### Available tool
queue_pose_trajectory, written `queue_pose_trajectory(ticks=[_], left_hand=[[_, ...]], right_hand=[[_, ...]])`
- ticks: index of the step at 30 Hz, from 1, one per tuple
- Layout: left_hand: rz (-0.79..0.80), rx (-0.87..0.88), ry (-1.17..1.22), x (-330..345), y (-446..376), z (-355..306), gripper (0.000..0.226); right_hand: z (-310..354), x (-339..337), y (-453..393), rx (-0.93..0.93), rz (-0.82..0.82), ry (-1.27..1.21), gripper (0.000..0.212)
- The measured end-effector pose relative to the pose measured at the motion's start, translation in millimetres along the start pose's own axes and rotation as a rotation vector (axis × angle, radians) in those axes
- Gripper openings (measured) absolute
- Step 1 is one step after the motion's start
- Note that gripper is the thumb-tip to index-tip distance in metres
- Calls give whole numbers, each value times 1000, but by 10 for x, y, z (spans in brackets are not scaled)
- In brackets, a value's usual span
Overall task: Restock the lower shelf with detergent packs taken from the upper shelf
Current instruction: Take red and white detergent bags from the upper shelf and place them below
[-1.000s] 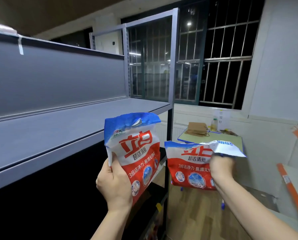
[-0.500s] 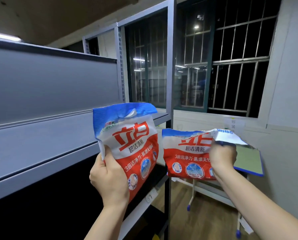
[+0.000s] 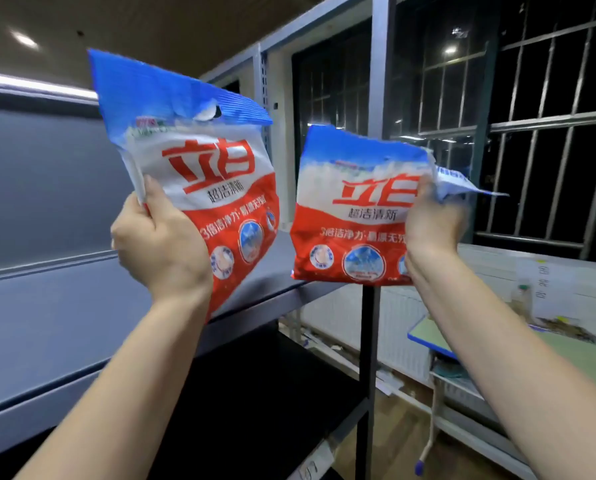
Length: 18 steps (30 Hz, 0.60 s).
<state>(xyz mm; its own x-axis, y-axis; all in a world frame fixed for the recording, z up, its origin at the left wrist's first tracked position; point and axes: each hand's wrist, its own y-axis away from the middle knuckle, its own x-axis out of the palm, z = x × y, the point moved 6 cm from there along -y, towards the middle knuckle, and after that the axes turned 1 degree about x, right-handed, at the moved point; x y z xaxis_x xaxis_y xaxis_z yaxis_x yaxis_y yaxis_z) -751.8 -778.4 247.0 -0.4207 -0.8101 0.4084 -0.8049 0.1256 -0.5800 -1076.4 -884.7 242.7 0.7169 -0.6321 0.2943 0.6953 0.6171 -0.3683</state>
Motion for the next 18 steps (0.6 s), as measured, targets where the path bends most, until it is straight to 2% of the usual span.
queue_pose_trajectory(ticks=[5, 8, 11, 14, 16, 18], left_hand=[[-158, 105, -194, 205, -375, 106, 39], [-265, 146, -195, 222, -601, 220, 51], [-241, 122, -166, 247, -836, 364, 49], [-235, 59, -219, 265, -991, 511, 37], [-248, 13, -171, 288, -1044, 629, 32], [-278, -24, -70, 333, -1061, 699, 27]], right_hand=[[-137, 880, -205, 1, 129, -10, 32], [-374, 1452, -324, 51, 242, -17, 33], [-677, 2036, -371, 211, 376, -81, 30], [-966, 2566, -375, 388, 511, -134, 22], [-1133, 2907, -336, 441, 659, -83, 31], [-1296, 3170, -294, 416, 776, 82, 43]])
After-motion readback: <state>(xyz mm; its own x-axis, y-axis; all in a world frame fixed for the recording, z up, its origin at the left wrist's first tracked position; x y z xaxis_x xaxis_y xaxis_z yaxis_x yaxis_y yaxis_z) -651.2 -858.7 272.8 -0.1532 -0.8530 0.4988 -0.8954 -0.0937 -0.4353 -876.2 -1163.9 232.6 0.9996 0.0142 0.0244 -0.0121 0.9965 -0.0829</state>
